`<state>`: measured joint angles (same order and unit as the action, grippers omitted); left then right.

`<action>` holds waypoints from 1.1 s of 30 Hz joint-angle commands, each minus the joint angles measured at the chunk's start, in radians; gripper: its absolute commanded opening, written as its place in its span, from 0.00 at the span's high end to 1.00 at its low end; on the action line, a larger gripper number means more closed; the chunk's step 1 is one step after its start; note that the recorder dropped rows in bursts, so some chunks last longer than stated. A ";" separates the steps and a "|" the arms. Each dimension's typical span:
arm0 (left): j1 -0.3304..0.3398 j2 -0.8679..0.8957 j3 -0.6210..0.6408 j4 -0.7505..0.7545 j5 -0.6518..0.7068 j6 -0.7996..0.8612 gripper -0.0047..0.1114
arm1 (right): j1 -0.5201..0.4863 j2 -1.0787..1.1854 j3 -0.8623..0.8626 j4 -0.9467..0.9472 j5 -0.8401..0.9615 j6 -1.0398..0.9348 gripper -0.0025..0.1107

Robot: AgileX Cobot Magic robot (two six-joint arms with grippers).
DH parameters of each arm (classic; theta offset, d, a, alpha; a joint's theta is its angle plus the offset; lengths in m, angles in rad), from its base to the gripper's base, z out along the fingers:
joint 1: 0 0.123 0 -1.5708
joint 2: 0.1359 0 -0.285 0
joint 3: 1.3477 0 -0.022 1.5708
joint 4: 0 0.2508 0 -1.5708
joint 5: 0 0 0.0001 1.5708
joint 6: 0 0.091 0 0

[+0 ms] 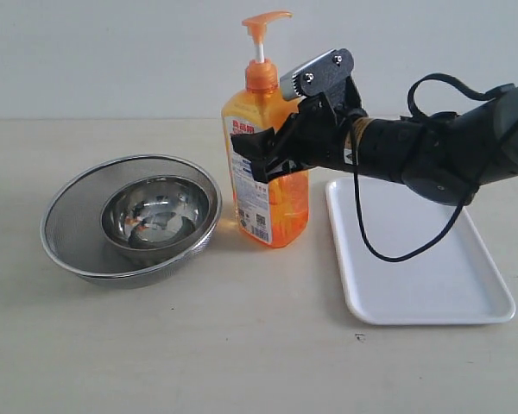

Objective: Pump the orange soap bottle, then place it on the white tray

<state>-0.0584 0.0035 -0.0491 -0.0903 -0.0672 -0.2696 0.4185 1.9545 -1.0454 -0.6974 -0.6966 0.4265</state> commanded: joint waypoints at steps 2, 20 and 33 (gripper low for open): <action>0.004 0.005 -0.120 0.005 0.182 -0.002 0.92 | -0.001 -0.023 -0.023 -0.042 -0.020 -0.054 0.98; 0.002 0.444 -0.517 -0.255 0.457 0.436 0.92 | 0.096 -0.023 -0.135 -0.154 0.300 -0.144 0.98; 0.002 0.634 -0.693 -0.422 0.609 0.697 0.92 | 0.110 -0.023 -0.155 -0.154 0.364 -0.137 0.98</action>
<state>-0.0584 0.6223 -0.7358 -0.5009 0.5236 0.4188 0.5287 1.9384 -1.1954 -0.8464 -0.3527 0.2972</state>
